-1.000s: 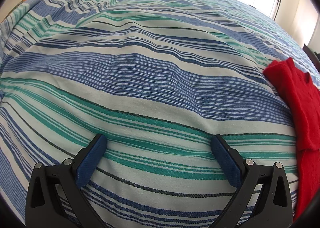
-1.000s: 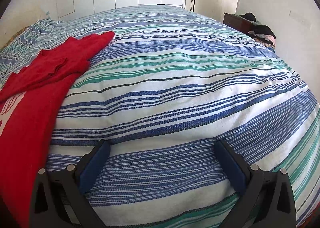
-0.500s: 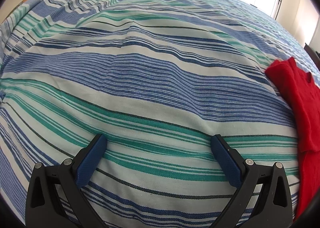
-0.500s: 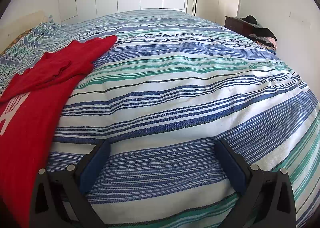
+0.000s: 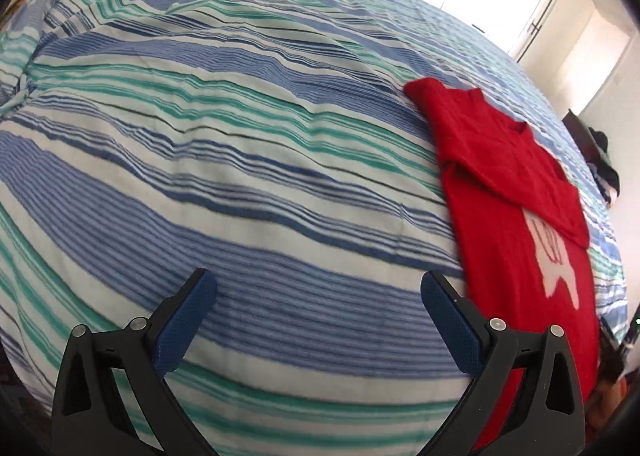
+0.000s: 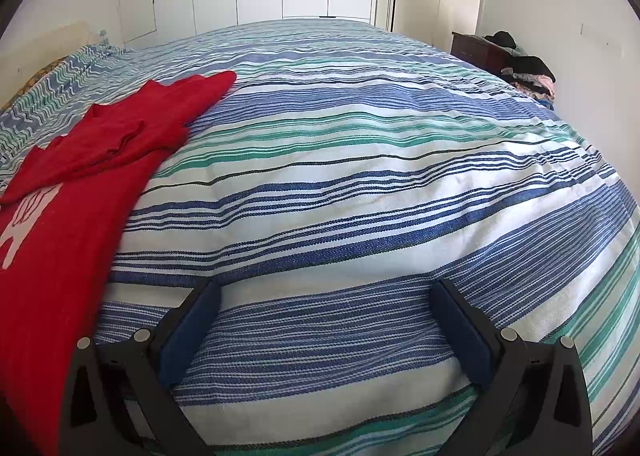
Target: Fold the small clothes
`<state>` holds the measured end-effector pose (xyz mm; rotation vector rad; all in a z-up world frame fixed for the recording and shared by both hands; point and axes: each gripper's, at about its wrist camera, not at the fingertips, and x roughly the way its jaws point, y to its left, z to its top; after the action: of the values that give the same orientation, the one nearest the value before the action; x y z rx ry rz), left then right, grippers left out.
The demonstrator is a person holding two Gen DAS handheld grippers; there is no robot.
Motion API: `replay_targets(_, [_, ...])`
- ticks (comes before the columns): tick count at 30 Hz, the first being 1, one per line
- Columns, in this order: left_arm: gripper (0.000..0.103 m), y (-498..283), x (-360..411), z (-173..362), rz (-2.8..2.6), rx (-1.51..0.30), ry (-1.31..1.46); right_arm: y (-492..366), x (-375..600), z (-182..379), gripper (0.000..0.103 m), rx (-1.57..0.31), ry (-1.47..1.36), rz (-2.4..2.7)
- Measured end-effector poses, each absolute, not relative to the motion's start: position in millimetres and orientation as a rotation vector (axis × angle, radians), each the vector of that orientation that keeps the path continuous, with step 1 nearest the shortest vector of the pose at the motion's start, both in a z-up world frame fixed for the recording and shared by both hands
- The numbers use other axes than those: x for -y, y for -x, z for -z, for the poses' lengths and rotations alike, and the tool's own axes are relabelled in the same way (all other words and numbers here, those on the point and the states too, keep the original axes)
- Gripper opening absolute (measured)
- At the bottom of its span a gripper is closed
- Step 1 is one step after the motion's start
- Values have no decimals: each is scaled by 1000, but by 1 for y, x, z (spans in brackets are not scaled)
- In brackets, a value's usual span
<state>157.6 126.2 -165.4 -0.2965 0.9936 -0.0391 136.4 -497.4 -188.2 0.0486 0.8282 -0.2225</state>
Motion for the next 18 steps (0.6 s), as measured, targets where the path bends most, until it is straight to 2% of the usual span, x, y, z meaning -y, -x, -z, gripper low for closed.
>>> replay_targets(4, [102,-118,-79,162,130,-984,293,-137,498,188,103,-833,-48,222])
replay_targets(9, [102,-110,-58,164,166,-1012,306,-136,498,176,102,-868,-47,201])
replay_targets(13, [102,-93,-53,160,178,-989,242,-110,494,141,102,-752,-135,149])
replay_targets(18, [102,-76,-57,147,172,-975,271,-94,472,111,102,-674,-99,93])
